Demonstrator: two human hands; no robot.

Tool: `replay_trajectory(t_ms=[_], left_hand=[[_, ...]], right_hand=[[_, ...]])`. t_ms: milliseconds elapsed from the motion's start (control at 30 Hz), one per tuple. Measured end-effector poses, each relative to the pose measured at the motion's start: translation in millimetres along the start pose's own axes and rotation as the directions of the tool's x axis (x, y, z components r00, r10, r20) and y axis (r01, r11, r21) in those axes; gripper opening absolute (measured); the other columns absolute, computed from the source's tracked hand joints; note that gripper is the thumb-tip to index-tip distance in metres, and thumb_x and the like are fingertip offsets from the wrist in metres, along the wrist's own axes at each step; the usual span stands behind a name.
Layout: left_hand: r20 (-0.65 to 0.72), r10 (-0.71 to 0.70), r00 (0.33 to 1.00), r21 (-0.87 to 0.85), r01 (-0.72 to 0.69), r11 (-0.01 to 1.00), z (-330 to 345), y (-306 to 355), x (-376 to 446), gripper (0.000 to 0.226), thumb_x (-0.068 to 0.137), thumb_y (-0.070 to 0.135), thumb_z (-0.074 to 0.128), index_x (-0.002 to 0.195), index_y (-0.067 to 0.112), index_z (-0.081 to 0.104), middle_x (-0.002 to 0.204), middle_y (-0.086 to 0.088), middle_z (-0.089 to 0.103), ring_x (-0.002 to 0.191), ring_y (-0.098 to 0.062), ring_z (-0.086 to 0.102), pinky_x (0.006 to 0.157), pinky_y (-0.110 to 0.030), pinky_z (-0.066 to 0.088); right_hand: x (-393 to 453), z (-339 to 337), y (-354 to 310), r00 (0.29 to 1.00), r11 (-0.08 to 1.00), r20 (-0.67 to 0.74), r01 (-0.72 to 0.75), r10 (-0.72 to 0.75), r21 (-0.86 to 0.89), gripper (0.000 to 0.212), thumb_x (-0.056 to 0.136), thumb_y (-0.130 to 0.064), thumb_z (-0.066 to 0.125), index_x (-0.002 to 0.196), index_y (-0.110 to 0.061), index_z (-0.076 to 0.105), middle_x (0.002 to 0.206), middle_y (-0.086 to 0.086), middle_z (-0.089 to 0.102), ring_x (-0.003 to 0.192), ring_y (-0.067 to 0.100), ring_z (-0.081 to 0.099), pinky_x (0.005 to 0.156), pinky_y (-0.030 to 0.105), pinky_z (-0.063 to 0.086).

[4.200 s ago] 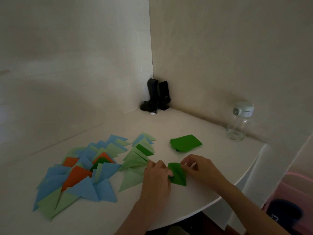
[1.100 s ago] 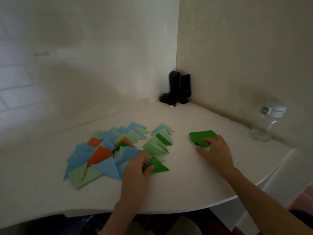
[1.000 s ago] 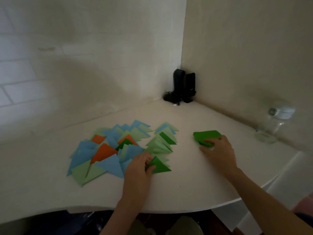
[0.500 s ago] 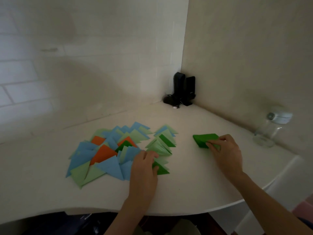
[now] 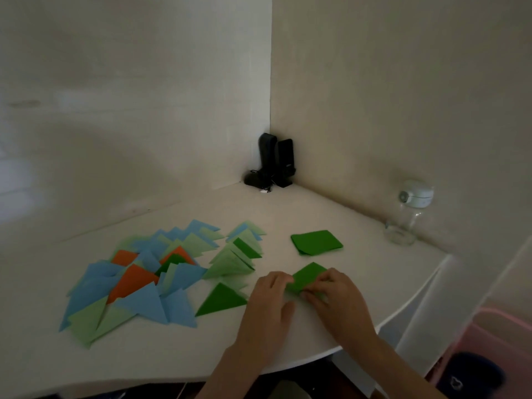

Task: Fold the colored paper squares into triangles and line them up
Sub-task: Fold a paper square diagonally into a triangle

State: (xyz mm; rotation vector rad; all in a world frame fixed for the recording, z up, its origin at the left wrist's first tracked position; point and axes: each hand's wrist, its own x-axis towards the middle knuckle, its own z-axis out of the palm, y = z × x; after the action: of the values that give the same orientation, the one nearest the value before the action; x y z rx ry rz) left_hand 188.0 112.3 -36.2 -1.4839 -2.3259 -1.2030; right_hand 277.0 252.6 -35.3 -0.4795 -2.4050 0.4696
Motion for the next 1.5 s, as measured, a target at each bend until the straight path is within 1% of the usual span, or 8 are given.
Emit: replay_trajectory(t_ms=[100,233,333,533,933,1200,1333,1500], left_hand=[[-0.003,-0.028,1.0,0.042,0.028,0.999,8,-7,0,0.028,0.086,0.021,0.059,0.113,0.023,0.053,0.111,0.009,0.054,0.105,-0.008,0.045,0.089,-0.024,0.039],[-0.015,0.0,1.0,0.064,0.001,0.998,9,-12,5,0.008,0.086,0.029,0.056,0.091,0.023,0.057,0.093,0.01,0.055,0.09,-0.008,0.045,0.079,-0.026,0.041],[-0.034,0.003,0.999,0.082,0.0,0.997,10,-13,11,0.012,0.085,0.035,0.053,0.082,0.024,0.056,0.086,0.011,0.053,0.084,-0.008,0.043,0.075,-0.027,0.04],[-0.068,-0.026,0.997,0.09,0.032,0.995,15,-11,18,0.01,0.083,0.033,0.055,0.076,0.027,0.051,0.083,0.012,0.049,0.079,-0.009,0.041,0.07,-0.025,0.037],[-0.047,-0.205,0.978,-0.078,0.201,0.976,18,-17,28,0.037,0.07,0.015,0.074,0.065,0.039,0.046,0.074,0.014,0.053,0.076,-0.006,0.049,0.07,-0.017,0.037],[-0.028,-0.263,0.964,-0.135,0.257,0.957,12,-23,25,0.018,0.071,0.01,0.073,0.069,0.022,0.06,0.074,0.009,0.06,0.076,-0.004,0.054,0.07,-0.011,0.04],[0.03,-0.271,0.962,-0.132,0.272,0.953,6,-19,27,0.014,0.077,0.004,0.065,0.075,0.018,0.062,0.079,0.008,0.062,0.077,-0.003,0.055,0.068,-0.006,0.037],[0.108,-0.175,0.979,-0.07,0.183,0.981,-3,-16,20,0.045,0.069,-0.008,0.048,0.098,0.025,0.059,0.098,0.011,0.058,0.095,-0.005,0.051,0.084,-0.017,0.042]], right_hand=[[-1,2,-1,1.0,0.999,0.026,0.011,-0.01,-0.047,0.008,0.07,-0.038,0.071,0.075,-0.032,0.074,0.078,-0.008,0.062,0.07,0.018,0.055,0.06,0.033,0.045],[0,5,6,0.995,0.998,0.09,-0.033,0.038,-0.062,0.028,0.073,-0.053,0.055,0.076,-0.032,0.073,0.08,-0.01,0.063,0.074,0.014,0.055,0.064,0.033,0.045],[4,2,10,0.983,0.995,0.169,-0.079,0.069,0.057,0.045,0.072,-0.061,0.044,0.077,-0.026,0.072,0.078,-0.007,0.063,0.072,0.011,0.056,0.067,0.028,0.046],[8,-2,9,0.978,0.986,0.166,-0.142,0.126,0.089,0.014,0.078,-0.039,0.071,0.076,-0.026,0.068,0.073,-0.013,0.056,0.066,0.001,0.049,0.066,0.022,0.044],[15,-1,8,0.938,0.961,0.264,-0.259,0.225,0.101,0.022,0.074,-0.039,0.074,0.09,-0.037,0.06,0.084,-0.018,0.052,0.08,0.001,0.052,0.073,0.019,0.044],[17,-12,14,0.919,0.967,0.36,-0.218,0.159,0.131,0.021,0.08,-0.022,0.071,0.1,-0.029,0.068,0.09,-0.011,0.058,0.065,-0.001,0.047,0.066,0.007,0.037],[21,-13,9,0.911,0.967,0.364,-0.24,0.193,0.089,0.019,0.088,-0.031,0.061,0.103,-0.023,0.069,0.093,-0.008,0.059,0.074,0.0,0.048,0.066,0.003,0.034],[19,-6,-3,0.904,0.974,0.365,-0.217,0.223,-0.06,0.022,0.089,-0.036,0.059,0.098,-0.018,0.067,0.093,-0.001,0.051,0.088,0.017,0.054,0.079,0.028,0.043]])
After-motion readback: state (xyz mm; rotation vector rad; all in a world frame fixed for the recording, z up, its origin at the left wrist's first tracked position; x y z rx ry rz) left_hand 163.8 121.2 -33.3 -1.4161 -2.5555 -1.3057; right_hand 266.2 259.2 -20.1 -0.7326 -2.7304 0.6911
